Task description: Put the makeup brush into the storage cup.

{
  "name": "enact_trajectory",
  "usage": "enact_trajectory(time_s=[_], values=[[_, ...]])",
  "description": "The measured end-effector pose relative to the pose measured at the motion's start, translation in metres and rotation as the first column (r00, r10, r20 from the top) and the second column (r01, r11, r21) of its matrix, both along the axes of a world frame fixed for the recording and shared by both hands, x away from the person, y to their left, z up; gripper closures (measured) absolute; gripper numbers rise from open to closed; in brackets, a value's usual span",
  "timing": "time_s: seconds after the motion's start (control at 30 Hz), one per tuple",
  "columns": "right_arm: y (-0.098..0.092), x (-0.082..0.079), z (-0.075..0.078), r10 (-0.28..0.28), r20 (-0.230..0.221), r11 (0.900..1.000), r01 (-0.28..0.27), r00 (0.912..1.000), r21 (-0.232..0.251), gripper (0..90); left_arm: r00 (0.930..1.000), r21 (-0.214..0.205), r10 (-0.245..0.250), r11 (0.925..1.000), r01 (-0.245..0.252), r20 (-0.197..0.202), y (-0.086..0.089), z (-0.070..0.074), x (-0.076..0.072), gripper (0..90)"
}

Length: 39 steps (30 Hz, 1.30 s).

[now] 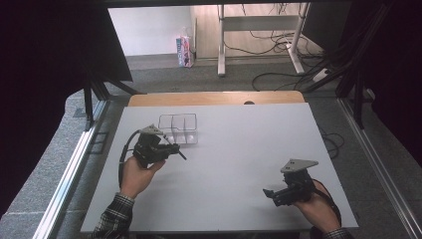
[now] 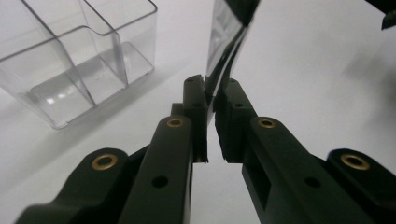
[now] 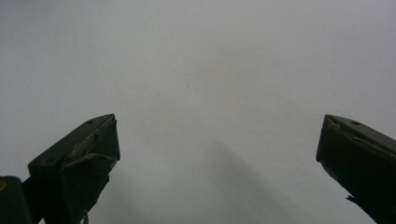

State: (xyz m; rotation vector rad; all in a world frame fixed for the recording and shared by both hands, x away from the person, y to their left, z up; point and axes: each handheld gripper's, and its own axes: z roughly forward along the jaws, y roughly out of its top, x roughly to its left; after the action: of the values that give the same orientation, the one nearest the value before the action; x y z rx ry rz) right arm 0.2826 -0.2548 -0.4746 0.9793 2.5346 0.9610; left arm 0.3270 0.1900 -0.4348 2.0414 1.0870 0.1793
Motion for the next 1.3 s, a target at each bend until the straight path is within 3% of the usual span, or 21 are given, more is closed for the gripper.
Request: enact_trajectory(time_s=[0.7,1.3], values=[[-0.010,-0.006,-0.005,-0.026,-0.013,0.9995,0.026,0.9996,-0.016,0.0,0.9980,-0.009,0.048,0.9988,-0.048,0.041,0.011,0.016,0.019,83.7],[-0.017,-0.007,-0.007,-0.060,-0.009,0.9979,0.060,0.9982,-0.025,0.0,0.9914,-0.013,0.103,0.9947,-0.102,0.081,0.013,0.037,0.039,83.7]])
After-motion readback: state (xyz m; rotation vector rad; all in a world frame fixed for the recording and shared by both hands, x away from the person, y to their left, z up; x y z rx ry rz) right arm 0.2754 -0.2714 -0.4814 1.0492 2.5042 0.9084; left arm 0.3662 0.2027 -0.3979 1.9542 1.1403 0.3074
